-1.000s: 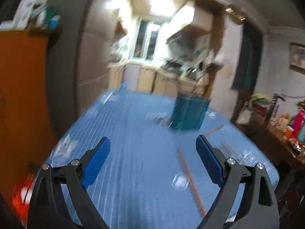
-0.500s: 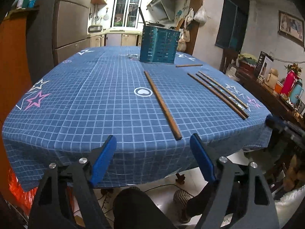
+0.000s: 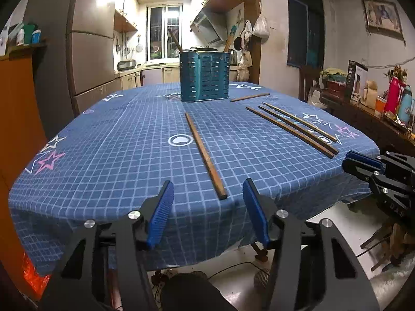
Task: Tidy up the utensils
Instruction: 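Lower the right gripper onto a wooden chopstick and close it while the left gripper closes on another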
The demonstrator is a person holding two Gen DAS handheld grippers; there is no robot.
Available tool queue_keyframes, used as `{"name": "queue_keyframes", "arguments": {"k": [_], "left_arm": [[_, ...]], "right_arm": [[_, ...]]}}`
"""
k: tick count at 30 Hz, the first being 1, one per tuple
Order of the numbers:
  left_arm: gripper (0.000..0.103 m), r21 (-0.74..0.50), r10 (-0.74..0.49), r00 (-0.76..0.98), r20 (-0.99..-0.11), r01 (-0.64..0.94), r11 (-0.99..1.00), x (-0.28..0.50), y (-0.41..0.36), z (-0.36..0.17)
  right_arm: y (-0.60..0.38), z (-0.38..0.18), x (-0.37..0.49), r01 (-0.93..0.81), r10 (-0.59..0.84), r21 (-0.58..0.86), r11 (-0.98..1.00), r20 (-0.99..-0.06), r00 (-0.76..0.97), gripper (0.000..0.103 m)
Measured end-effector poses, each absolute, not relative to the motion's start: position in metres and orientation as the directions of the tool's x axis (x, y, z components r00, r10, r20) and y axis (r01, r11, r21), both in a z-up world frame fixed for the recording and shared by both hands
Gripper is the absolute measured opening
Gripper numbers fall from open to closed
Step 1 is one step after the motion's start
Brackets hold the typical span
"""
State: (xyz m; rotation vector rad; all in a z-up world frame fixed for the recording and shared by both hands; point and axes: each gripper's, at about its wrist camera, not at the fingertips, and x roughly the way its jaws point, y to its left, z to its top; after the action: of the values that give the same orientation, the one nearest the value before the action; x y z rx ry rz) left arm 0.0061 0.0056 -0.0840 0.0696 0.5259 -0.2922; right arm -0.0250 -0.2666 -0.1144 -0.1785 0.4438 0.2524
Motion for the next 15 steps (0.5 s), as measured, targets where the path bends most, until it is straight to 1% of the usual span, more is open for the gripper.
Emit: {"name": "queue_keyframes", "arguments": {"k": [3, 5, 8, 11, 15], "left_arm": [[0.043, 0.009, -0.256, 0.821, -0.511, 0.303, 0.953, 0.008, -0.001, -0.087], [0.035, 0.013, -0.251, 0.818, -0.518, 0.301, 0.954, 0.009, -0.003, -0.090], [0.031, 0.006, -0.246, 0.820, -0.517, 0.291, 0.957, 0.010, -0.002, -0.091], [0.031, 0.013, -0.242, 0.822, -0.515, 0.290, 0.957, 0.010, -0.002, -0.092], [0.031, 0.014, -0.240, 0.825, -0.511, 0.287, 0.958, 0.010, -0.002, -0.093]], "right_arm": [[-0.267, -0.115, -0.019, -0.270, 0.190, -0.122, 0.955, -0.446, 0.874, 0.013], [-0.268, -0.115, -0.016, -0.266, 0.186, -0.120, 0.956, -0.451, 0.873, 0.013], [-0.272, -0.116, -0.009, -0.254, 0.177, -0.109, 0.961, -0.461, 0.870, 0.013], [-0.279, -0.114, -0.003, -0.223, 0.156, -0.094, 0.970, -0.461, 0.873, 0.013], [-0.286, -0.118, 0.006, -0.206, 0.140, -0.086, 0.975, -0.485, 0.863, 0.013]]}}
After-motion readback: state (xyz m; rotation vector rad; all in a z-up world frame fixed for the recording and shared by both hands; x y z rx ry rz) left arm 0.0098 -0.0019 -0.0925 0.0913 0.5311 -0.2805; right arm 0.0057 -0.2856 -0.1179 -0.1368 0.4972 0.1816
